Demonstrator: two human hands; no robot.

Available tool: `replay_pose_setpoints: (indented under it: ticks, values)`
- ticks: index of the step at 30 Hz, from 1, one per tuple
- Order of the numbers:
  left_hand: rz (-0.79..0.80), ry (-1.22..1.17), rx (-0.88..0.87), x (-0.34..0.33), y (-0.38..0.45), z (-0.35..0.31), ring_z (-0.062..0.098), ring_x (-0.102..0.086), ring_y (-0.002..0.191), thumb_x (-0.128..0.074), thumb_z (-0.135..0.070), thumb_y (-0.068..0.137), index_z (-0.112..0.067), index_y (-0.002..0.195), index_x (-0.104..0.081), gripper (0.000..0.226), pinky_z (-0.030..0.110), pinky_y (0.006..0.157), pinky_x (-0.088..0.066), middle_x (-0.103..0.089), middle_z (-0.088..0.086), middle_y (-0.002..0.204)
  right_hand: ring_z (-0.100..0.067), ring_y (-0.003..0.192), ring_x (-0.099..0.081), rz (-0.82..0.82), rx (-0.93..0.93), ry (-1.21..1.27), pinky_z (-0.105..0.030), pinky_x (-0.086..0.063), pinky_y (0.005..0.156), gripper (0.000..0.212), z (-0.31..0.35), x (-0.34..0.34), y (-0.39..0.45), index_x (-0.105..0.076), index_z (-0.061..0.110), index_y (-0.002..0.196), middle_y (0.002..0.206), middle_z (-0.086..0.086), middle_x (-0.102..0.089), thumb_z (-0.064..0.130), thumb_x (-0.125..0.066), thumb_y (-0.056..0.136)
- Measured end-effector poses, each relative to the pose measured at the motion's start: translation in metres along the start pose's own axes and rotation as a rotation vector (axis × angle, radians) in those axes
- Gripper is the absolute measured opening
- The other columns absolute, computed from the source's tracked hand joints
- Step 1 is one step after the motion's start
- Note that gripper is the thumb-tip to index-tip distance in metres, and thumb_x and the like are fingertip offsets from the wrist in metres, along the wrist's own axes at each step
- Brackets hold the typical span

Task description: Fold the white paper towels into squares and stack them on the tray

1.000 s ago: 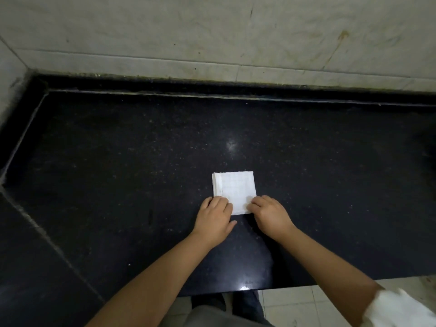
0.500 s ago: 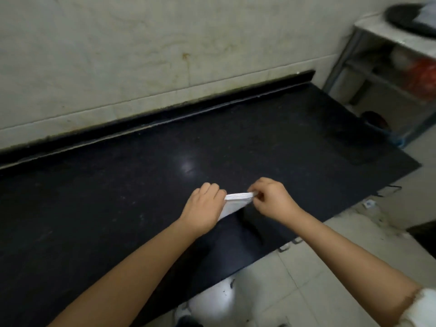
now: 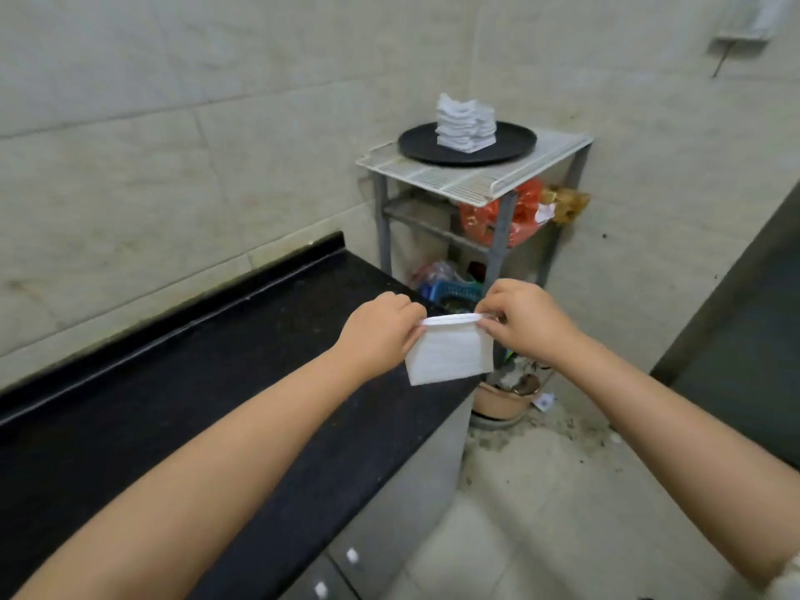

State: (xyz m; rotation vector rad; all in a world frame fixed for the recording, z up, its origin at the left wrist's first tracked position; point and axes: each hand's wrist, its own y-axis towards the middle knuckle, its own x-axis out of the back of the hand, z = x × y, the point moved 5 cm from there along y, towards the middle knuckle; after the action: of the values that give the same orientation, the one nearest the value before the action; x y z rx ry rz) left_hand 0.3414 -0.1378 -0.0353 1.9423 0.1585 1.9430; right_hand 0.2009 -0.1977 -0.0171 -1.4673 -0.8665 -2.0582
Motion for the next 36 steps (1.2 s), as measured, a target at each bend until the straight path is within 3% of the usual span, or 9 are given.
replay_pose_setpoints:
  ticks: [2, 4, 17, 23, 26, 28, 30, 32, 36]
  values:
    - [0.057, -0.021, 0.046, -0.003, 0.050, -0.006, 0.026, -0.053, 0.104, -0.042, -0.026, 0.097, -0.008, 0.112, -0.058, 0.028, 0.034, 0.079, -0.041, -0.059, 0.009, 0.108, -0.027, 0.097, -0.058, -0.041, -0.010, 0.006, -0.035, -0.043, 0.085, 0.021, -0.038, 0.023, 0.022, -0.071, 0.001, 0.096, 0.100, -0.014, -0.063, 0.015, -0.058, 0.087]
    - [0.069, -0.053, 0.065, -0.005, 0.098, -0.007, 0.022, -0.050, 0.111, -0.039, -0.029, 0.098, -0.012, 0.118, -0.054, 0.030, 0.032, 0.082, -0.040, -0.055, 0.006, 0.115, -0.029, 0.097, -0.058, -0.055, -0.006, -0.005, -0.033, -0.043, 0.084, 0.019, -0.075, 0.041, 0.049, -0.071, 0.000, 0.096, 0.099, -0.016, -0.064, 0.013, -0.060, 0.086]
    - [-0.069, -0.120, 0.235, 0.006, 0.409, 0.073, 0.030, -0.053, 0.108, -0.046, -0.024, 0.096, -0.001, 0.108, -0.060, 0.029, 0.034, 0.086, -0.039, -0.060, 0.017, 0.114, -0.028, 0.100, -0.060, -0.157, 0.016, -0.038, -0.030, -0.039, 0.081, 0.024, -0.246, 0.155, 0.302, -0.067, 0.004, 0.107, 0.108, -0.016, -0.068, 0.010, -0.056, 0.087]
    - [-0.169, -0.297, 0.544, 0.002, 0.508, 0.127, 0.036, -0.067, 0.094, -0.047, -0.017, 0.096, -0.002, 0.116, -0.056, 0.027, 0.037, 0.085, -0.053, -0.064, 0.023, 0.113, 0.004, 0.035, -0.055, -0.156, -0.041, 0.370, -0.004, -0.043, 0.043, 0.017, -0.309, 0.159, 0.420, -0.066, -0.006, 0.096, 0.085, -0.025, -0.069, -0.002, -0.056, 0.083]
    - [-0.279, -0.184, 0.636, 0.000, 0.551, 0.150, 0.033, -0.062, 0.104, -0.050, -0.019, 0.094, -0.005, 0.115, -0.060, 0.027, 0.034, 0.089, -0.048, -0.065, 0.019, 0.113, -0.008, 0.074, -0.070, -0.220, 0.031, 0.376, -0.013, -0.044, 0.059, 0.018, -0.331, 0.162, 0.477, -0.069, -0.003, 0.096, 0.097, -0.022, -0.071, 0.002, -0.058, 0.082]
    - [-0.346, -0.114, 0.689, -0.003, 0.576, 0.163, 0.032, -0.058, 0.107, -0.051, -0.020, 0.094, -0.006, 0.113, -0.063, 0.026, 0.033, 0.087, -0.044, -0.064, 0.019, 0.113, -0.025, 0.098, -0.064, -0.272, 0.094, 0.374, -0.003, -0.034, 0.058, 0.020, -0.343, 0.162, 0.513, -0.069, 0.000, 0.099, 0.105, -0.018, -0.070, 0.005, -0.058, 0.084]
    - [-0.377, -0.080, 0.736, -0.012, 0.595, 0.176, 0.032, -0.056, 0.105, -0.051, -0.018, 0.094, -0.007, 0.112, -0.064, 0.025, 0.032, 0.084, -0.042, -0.061, 0.018, 0.113, -0.027, 0.101, -0.061, -0.270, 0.147, 0.404, 0.000, -0.033, 0.057, 0.020, -0.354, 0.153, 0.546, -0.069, 0.001, 0.100, 0.107, -0.016, -0.069, 0.005, -0.057, 0.084]
    - [-0.333, -0.072, 0.783, -0.032, 0.607, 0.185, 0.031, -0.055, 0.105, -0.052, -0.016, 0.093, -0.006, 0.114, -0.064, 0.026, 0.031, 0.085, -0.041, -0.059, 0.017, 0.114, -0.029, 0.102, -0.060, -0.232, 0.200, 0.431, -0.011, -0.038, 0.064, 0.021, -0.366, 0.135, 0.573, -0.069, -0.001, 0.100, 0.106, -0.018, -0.068, 0.003, -0.056, 0.084]
    - [-0.074, -0.051, 0.859, -0.089, 0.613, 0.186, 0.031, -0.055, 0.109, -0.051, -0.016, 0.094, -0.006, 0.117, -0.063, 0.028, 0.030, 0.089, -0.041, -0.056, 0.017, 0.119, -0.027, 0.091, -0.056, -0.022, 0.298, 0.379, -0.021, -0.028, 0.058, 0.021, -0.393, 0.076, 0.590, -0.068, -0.002, 0.101, 0.106, -0.021, -0.066, 0.003, -0.057, 0.085]
